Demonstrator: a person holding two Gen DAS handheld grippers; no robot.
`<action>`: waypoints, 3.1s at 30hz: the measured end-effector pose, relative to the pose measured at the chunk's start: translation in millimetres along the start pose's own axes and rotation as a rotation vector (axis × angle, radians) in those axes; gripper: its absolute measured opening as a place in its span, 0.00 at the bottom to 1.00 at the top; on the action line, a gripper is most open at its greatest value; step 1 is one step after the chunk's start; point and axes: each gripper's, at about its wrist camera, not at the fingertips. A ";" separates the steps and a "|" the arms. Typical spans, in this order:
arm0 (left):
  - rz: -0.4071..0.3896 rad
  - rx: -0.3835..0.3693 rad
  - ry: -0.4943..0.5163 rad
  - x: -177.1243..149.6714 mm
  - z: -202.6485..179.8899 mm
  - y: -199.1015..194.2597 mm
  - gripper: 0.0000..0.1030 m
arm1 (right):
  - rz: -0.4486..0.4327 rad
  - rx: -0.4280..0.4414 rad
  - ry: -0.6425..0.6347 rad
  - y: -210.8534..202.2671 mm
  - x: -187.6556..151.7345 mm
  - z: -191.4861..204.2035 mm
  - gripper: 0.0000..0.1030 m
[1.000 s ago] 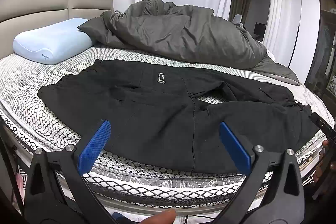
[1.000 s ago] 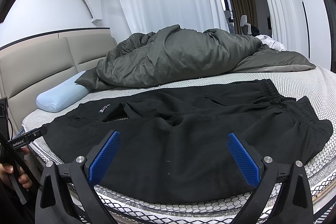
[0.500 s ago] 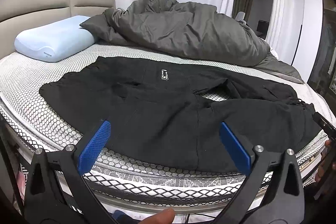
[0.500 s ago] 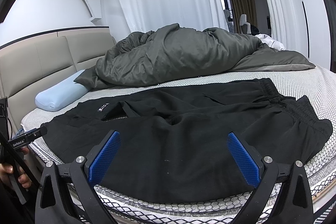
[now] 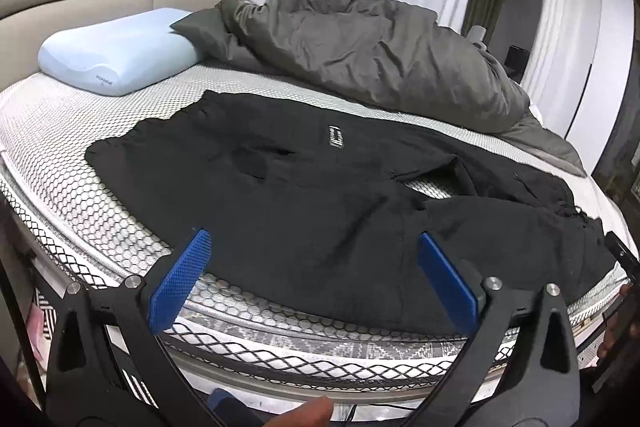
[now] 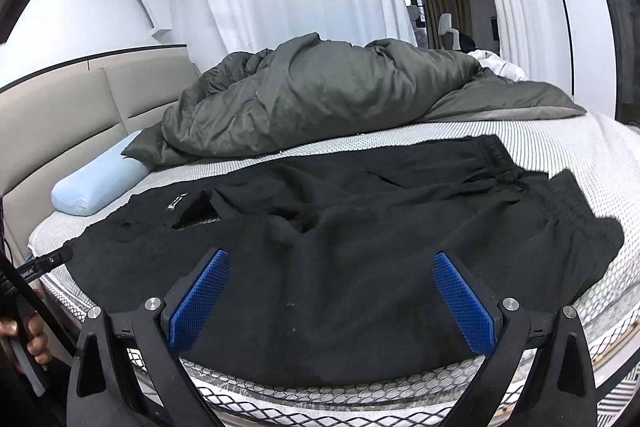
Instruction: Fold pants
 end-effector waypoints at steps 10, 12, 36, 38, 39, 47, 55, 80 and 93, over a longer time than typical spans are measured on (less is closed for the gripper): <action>0.133 0.003 -0.247 10.1 72.4 17.2 0.99 | 0.058 -0.030 -0.046 -16.3 27.3 -40.0 1.00; 0.169 -0.001 -0.329 8.8 92.2 24.0 0.99 | 0.076 -0.038 -0.019 -18.7 23.9 -55.7 1.00; 0.183 0.088 -0.611 15.7 199.1 111.1 0.02 | 0.129 -0.080 0.369 -6.9 -12.9 -185.2 0.99; 0.150 0.088 -0.590 18.3 196.5 107.3 0.00 | 0.134 -0.085 0.373 -4.7 -15.1 -188.4 0.98; 0.122 0.092 -0.565 20.6 193.9 102.7 0.00 | 0.137 -0.086 0.380 -3.8 -15.9 -189.8 0.98; 0.013 0.191 -0.488 28.6 200.5 63.3 0.00 | 0.129 -0.137 0.404 -7.8 -16.0 -207.9 0.98; 0.052 0.208 -0.506 19.4 203.9 68.8 0.00 | 0.183 -0.161 0.340 10.0 -9.2 -205.2 0.30; 0.135 -0.015 -0.595 94.4 145.4 140.3 0.88 | -0.030 -0.116 0.136 -16.9 67.0 -127.2 0.99; 0.445 0.013 -0.753 50.3 165.3 249.6 0.45 | 0.032 -0.166 0.127 6.9 48.9 -125.3 0.99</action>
Point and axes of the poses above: each gripper's, at about its wrist camera, not at the fingertips, and y roughly the way its jaws point, z to its left, x to its top, and after that the axes turned 11 degrees about -z, right-handed
